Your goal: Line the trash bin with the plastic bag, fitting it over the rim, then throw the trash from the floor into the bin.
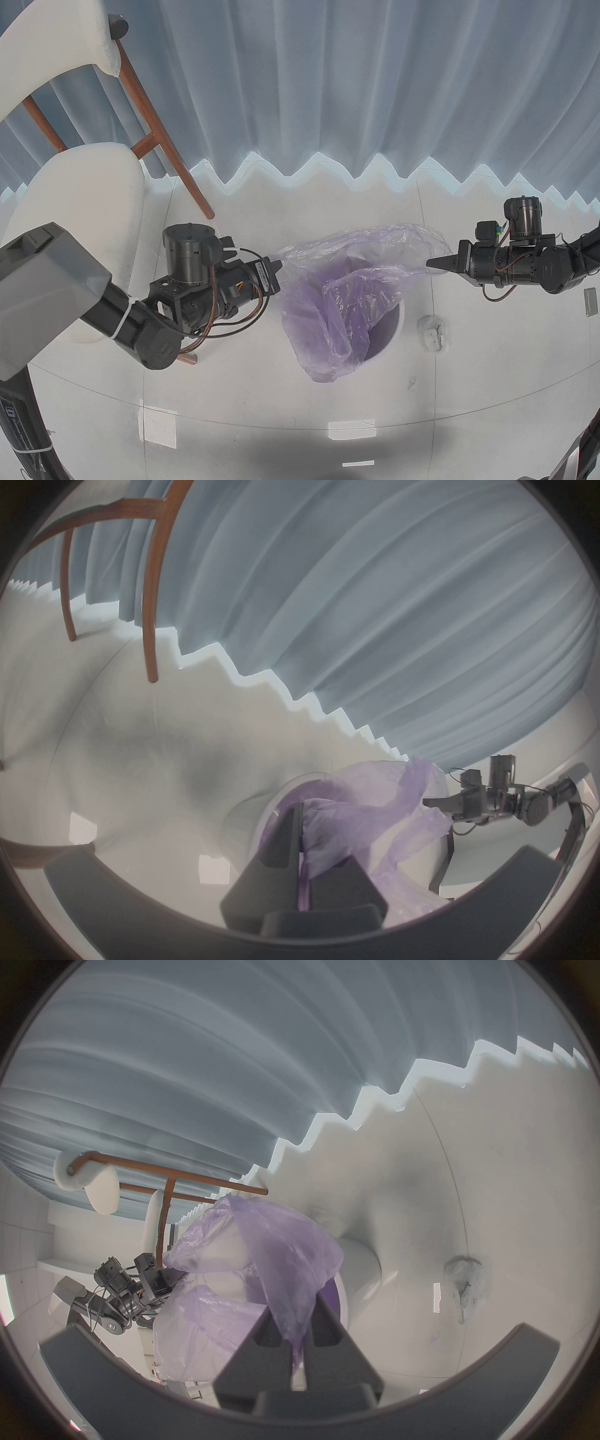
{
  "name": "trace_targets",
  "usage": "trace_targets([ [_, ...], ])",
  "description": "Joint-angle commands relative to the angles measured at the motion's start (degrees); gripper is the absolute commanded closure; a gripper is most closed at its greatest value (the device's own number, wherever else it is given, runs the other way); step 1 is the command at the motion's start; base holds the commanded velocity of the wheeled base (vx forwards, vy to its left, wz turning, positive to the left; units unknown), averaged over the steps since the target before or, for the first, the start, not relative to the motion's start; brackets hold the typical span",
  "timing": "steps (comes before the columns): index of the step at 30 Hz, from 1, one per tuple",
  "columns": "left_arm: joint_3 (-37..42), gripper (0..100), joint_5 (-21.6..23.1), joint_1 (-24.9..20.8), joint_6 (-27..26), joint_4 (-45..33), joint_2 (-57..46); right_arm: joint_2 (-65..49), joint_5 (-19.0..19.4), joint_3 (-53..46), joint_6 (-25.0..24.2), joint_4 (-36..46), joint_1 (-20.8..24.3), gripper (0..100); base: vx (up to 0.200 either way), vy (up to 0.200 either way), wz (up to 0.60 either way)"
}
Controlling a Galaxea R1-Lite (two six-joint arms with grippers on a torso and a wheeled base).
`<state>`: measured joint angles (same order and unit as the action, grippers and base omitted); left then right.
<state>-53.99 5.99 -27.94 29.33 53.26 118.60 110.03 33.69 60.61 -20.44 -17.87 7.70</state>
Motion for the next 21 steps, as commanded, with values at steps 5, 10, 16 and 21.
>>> trace_targets([
  [5,-23.1,100,-5.2,1.0,9.3,-22.3,7.3,12.2,-2.2,13.7,-5.0,-0.1,0.3,100,0.000,0.000,0.00],
  [10,-28.0,100,-6.5,2.8,7.8,-22.6,12.3,18.2,-5.3,20.8,-5.0,-0.2,0.2,100,0.000,0.000,0.00],
  [16,-32.6,100,-7.4,4.2,7.6,-24.5,15.7,23.2,-6.4,28.2,-5.0,1.4,-0.1,100,0.000,0.000,0.00],
  [21,-32.4,100,-8.7,4.1,7.6,-24.9,18.0,24.4,-6.4,30.2,-4.6,5.0,-0.2,100,0.000,0.000,0.00],
])
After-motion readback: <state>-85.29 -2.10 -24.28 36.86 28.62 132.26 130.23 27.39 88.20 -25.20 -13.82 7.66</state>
